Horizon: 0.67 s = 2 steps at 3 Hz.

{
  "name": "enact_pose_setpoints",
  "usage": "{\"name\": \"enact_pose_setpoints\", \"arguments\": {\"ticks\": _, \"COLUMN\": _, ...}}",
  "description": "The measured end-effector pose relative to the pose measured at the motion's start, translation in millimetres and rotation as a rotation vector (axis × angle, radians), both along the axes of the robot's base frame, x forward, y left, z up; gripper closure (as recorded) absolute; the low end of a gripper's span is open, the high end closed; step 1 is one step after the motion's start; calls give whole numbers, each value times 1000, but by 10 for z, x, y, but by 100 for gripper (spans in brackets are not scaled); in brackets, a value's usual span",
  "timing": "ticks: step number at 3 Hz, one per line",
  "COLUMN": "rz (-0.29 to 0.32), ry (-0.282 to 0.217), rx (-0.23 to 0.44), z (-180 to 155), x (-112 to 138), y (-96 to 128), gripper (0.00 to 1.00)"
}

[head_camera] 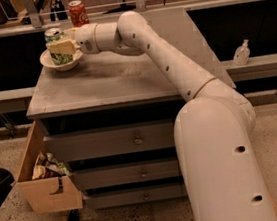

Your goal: Place green can into paper bowl

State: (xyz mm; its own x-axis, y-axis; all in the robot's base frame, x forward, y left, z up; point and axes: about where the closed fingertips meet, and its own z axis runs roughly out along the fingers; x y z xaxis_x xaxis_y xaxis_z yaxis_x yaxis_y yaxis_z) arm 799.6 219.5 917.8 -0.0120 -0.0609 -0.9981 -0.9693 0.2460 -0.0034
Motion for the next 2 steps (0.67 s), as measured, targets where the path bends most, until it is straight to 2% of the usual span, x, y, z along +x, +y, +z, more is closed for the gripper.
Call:
{"name": "enact_pose_setpoints", "arguments": {"ticks": 1, "rz": 7, "ry": 2, "rx": 0, "z": -8, "x": -16, "y": 47, "gripper": 16}}
{"name": "enact_pose_setpoints", "arguments": {"ticks": 2, "rz": 11, "ry": 3, "rx": 0, "z": -13, "x": -26, "y": 77, "gripper": 0}}
